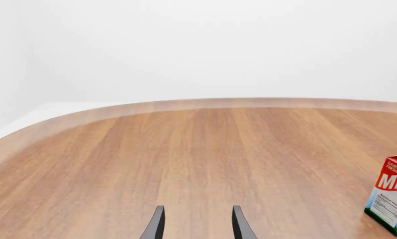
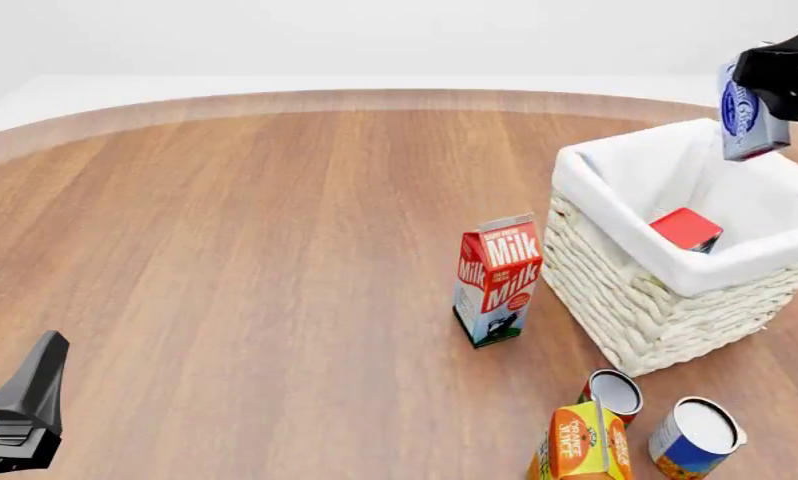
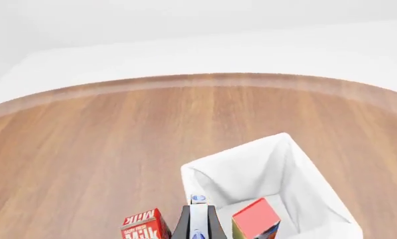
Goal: Pick up the cream cheese box and the butter, and put them in the basket.
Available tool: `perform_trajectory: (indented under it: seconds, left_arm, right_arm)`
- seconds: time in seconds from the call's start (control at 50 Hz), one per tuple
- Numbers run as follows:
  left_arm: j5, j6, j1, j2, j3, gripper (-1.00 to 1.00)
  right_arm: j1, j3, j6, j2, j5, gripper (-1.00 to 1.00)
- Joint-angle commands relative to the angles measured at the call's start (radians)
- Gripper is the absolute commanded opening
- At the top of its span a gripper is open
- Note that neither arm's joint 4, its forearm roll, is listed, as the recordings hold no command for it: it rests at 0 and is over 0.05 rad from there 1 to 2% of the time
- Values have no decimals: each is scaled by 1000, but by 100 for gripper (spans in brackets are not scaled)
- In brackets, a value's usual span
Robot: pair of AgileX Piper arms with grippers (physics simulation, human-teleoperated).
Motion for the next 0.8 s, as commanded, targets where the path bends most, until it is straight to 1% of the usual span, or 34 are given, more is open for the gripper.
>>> perform_trajectory:
  seconds: [0.02, 0.26, 0.34, 0.42, 0.8]
  left_arm:
    - [0, 0, 0, 0, 0, 100]
    - [0, 0, 0, 0, 0, 100]
    - [0, 0, 0, 0, 0, 100]
    - [0, 0, 0, 0, 0, 100]
    - [0, 0, 0, 0, 0, 100]
  right_arm:
    - [-91, 16, 5, 61, -60, -100]
    - [-120, 75, -3, 135, -146, -100]
    - [-116, 75, -4, 134, -146, -100]
    - [-120, 89, -19, 146, -161, -100]
    - [-118, 137, -29, 175, -209, -100]
